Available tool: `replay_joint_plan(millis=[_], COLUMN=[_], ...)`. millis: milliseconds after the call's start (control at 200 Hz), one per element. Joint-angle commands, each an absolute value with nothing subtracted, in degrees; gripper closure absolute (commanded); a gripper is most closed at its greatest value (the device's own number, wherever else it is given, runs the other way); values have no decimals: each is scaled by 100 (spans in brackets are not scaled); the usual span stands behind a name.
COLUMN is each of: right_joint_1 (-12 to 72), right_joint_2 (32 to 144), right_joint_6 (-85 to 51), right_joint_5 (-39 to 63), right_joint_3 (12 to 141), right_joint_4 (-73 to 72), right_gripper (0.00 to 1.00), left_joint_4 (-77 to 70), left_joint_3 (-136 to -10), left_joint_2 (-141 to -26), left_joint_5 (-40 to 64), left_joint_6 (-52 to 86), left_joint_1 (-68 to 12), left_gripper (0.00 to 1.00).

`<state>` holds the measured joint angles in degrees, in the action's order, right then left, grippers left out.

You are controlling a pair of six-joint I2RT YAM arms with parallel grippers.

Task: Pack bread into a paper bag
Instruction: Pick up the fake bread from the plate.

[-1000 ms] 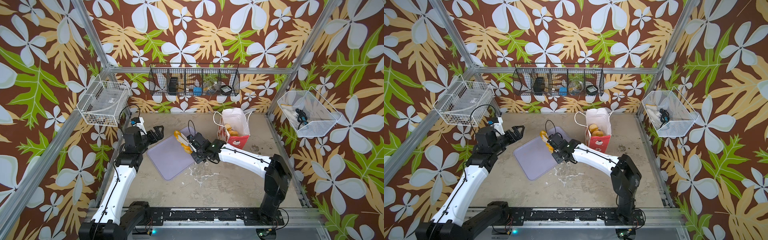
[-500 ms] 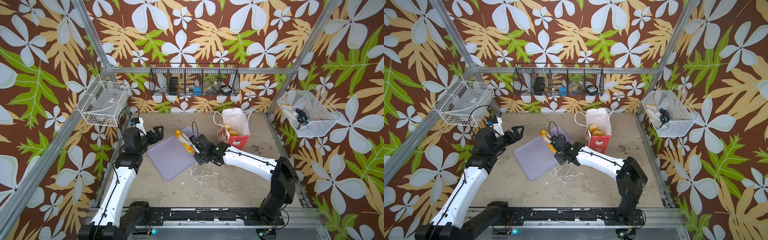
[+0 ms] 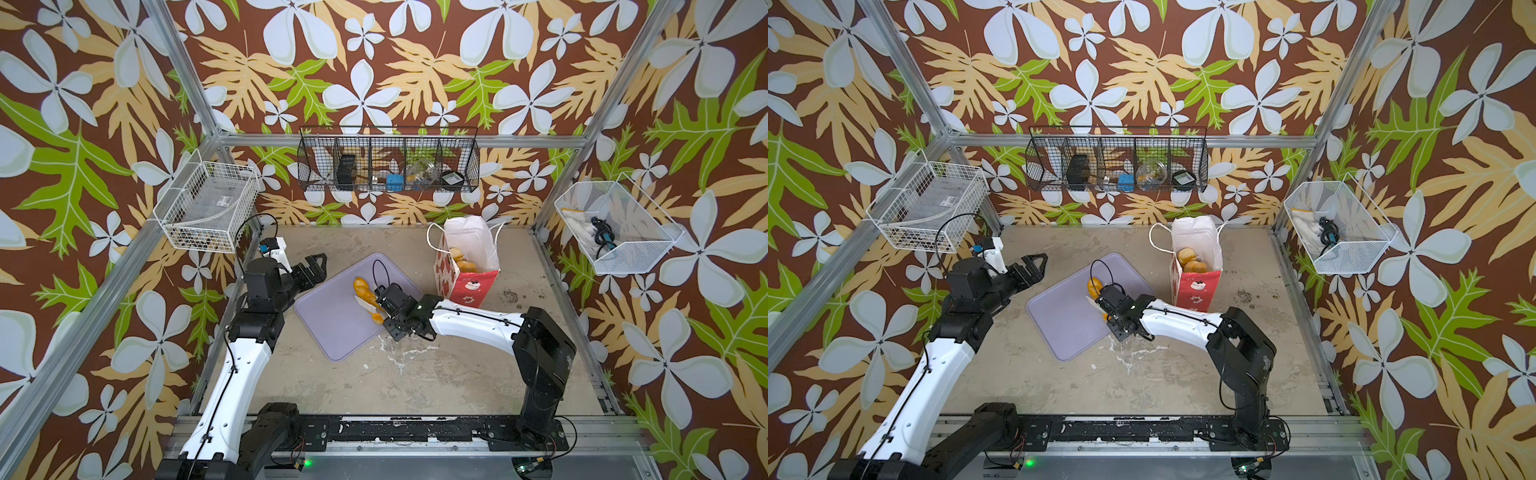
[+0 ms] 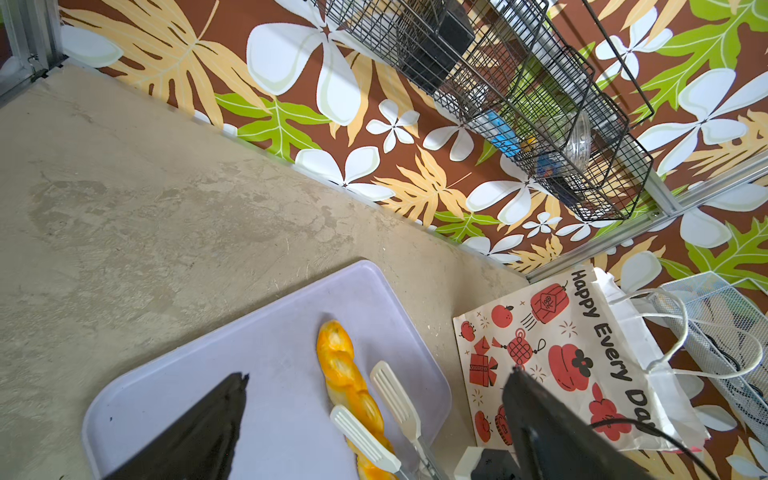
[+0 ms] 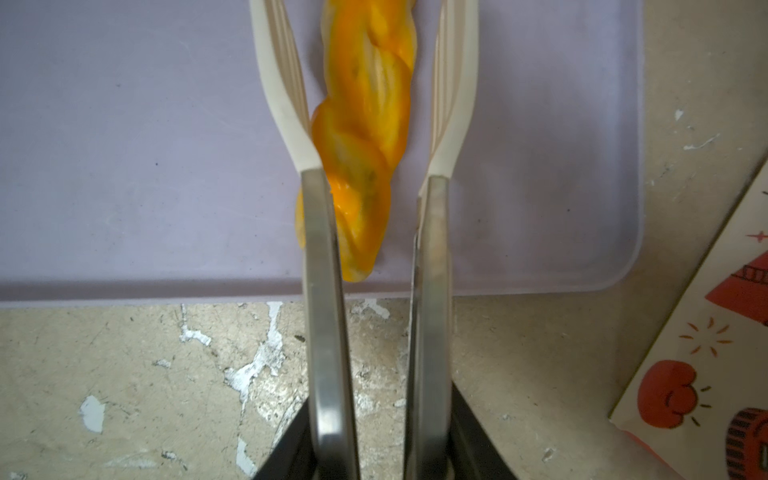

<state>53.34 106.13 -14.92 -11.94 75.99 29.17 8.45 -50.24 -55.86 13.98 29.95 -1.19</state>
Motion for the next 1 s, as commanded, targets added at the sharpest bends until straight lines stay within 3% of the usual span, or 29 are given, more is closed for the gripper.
replay_joint_plan(millis=[0, 110, 215, 345, 400, 450, 996], right_joint_1=[5344, 5344, 5344, 5344, 5343, 5344, 5469], right_joint_2=[10702, 10849, 11073, 11238, 11242, 11218, 8963], right_joint_6=[-1616, -1620, -1576, -1556, -1530, -1529, -1095], right_joint_5=[-1363, -1476, -1466, -1441, -1399, -1406, -1211], right_joint_3=[7836, 8084, 8385, 8555, 8574, 8567, 8536], right_joint_4=[3290, 3587, 3873, 4059, 4083, 4104, 3361], right_gripper=[54, 55, 70, 74, 84, 100, 100], left_joint_4=[826, 831, 818, 787, 781, 770, 756], left_joint_3=[-5097, -5081, -5054, -5027, -5027, -5036, -5141], left_joint_2=[-5561, -5554, -5550, -5551, -5550, -5547, -5668], left_joint_5=[1389, 1372, 1380, 1388, 1397, 1397, 1371], left_joint_6=[2945, 2925, 2936, 2949, 2953, 2944, 2918], left_joint_1=[-114, -114, -114, -114, -114, -114, -112], left_gripper=[0, 0, 0, 0, 0, 0, 0])
